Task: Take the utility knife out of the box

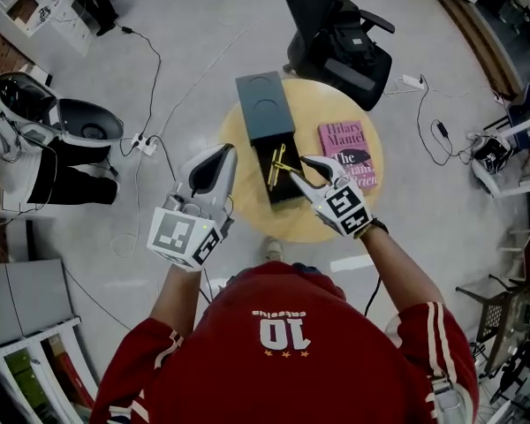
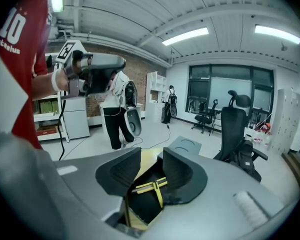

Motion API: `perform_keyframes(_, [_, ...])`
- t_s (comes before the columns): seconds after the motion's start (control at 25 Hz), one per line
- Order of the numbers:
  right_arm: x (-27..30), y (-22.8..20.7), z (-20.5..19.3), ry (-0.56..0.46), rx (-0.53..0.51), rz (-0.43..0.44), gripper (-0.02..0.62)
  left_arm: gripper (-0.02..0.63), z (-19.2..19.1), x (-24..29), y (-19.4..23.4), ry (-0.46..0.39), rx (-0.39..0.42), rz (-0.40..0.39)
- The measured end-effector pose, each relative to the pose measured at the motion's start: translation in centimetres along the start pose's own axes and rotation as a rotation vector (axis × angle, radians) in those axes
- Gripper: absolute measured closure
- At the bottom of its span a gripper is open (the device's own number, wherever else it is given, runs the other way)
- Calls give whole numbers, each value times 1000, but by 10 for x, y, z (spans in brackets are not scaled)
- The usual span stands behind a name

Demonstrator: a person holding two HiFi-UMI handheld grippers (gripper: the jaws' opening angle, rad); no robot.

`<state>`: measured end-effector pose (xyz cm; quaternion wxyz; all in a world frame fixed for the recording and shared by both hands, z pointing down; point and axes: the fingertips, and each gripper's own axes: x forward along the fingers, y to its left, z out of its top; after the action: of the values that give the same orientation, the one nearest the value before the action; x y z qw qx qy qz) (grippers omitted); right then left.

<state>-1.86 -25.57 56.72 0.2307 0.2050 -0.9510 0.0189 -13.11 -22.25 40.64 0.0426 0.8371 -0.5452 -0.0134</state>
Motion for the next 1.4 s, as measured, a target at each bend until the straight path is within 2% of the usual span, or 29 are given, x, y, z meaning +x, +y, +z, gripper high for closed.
perform_keyframes(0.28, [57, -7, -80, 163, 22, 64, 485, 603, -10, 20, 13, 7, -2, 5])
perform_keyframes(0.56, [109, -11, -127, 294, -30, 117, 495, 603, -24, 32, 23, 46, -8, 21])
perform_keyframes(1.04, [147, -7, -170, 526, -116, 196, 505, 603, -48, 34, 39, 95, -48, 52])
perform_keyframes(1.28, [153, -9, -179, 602, -116, 194, 505, 603, -51, 30, 36, 101, -65, 51])
perform_keyframes(1.4, [155, -11, -184, 638, -148, 196, 539, 603, -53, 30, 36, 102, -62, 46])
